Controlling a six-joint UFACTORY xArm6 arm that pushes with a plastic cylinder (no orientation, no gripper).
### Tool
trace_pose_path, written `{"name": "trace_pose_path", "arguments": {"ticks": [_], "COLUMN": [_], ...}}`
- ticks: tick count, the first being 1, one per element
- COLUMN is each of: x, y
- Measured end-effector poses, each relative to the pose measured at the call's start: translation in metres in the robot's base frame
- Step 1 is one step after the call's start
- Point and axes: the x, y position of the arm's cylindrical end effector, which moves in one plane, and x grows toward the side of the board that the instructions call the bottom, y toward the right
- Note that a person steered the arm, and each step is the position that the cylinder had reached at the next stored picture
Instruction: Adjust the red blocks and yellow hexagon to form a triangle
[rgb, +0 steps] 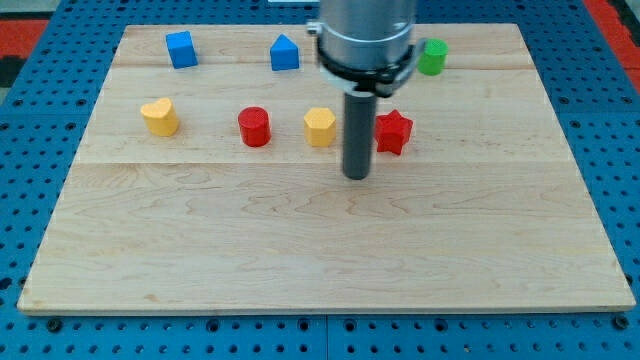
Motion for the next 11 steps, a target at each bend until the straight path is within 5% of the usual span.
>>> {"name": "trace_pose_path", "arguments": {"ticks": [2,4,7,9,11], "x": [-0.037,-0.086,-0.089,-0.041,-0.061], "y": [0.089,0.004,-0.067,-0.074,-0.043]}}
